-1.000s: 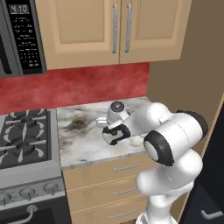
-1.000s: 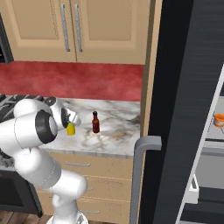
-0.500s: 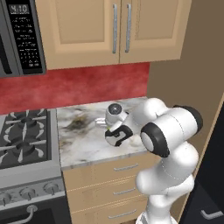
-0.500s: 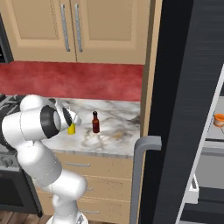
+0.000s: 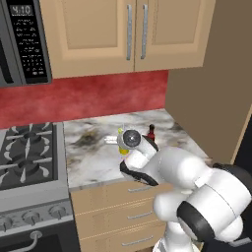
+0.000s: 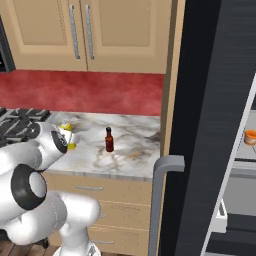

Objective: Place the condiment bottle and mustard from the counter to the top shelf of the fridge. If the existing items in the fridge are on the top shelf, move them to other shelves.

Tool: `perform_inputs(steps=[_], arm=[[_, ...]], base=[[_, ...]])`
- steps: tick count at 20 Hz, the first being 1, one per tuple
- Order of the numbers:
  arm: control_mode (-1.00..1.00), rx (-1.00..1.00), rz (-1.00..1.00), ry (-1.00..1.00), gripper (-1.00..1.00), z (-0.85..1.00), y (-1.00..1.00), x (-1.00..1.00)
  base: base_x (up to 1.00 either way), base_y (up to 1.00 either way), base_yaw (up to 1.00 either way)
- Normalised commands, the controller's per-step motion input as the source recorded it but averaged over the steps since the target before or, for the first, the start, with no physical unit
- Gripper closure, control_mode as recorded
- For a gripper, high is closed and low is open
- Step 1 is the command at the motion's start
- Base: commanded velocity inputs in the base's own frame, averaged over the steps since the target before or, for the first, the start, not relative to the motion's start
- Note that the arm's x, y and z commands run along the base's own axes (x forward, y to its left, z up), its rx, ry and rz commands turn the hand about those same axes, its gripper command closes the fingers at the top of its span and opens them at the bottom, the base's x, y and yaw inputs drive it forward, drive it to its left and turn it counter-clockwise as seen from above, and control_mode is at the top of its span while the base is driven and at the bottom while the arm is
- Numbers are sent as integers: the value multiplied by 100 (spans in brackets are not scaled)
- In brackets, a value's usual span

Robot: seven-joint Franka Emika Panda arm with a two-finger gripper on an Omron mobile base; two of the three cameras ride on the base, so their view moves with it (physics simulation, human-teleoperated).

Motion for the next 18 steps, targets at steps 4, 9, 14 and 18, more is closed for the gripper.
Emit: perform_inputs(steps=[4,9,14,18], arm=[[-100,0,10,-30,100,100,19,-100],[-100,0,3,-12,100,100,4,-100],[-100,0,1,-2,100,100,0,-100],[-100,0,3,1,100,100,0,-100]], base=[[0,0,0],[0,0,0],[0,0,0],[0,0,0]])
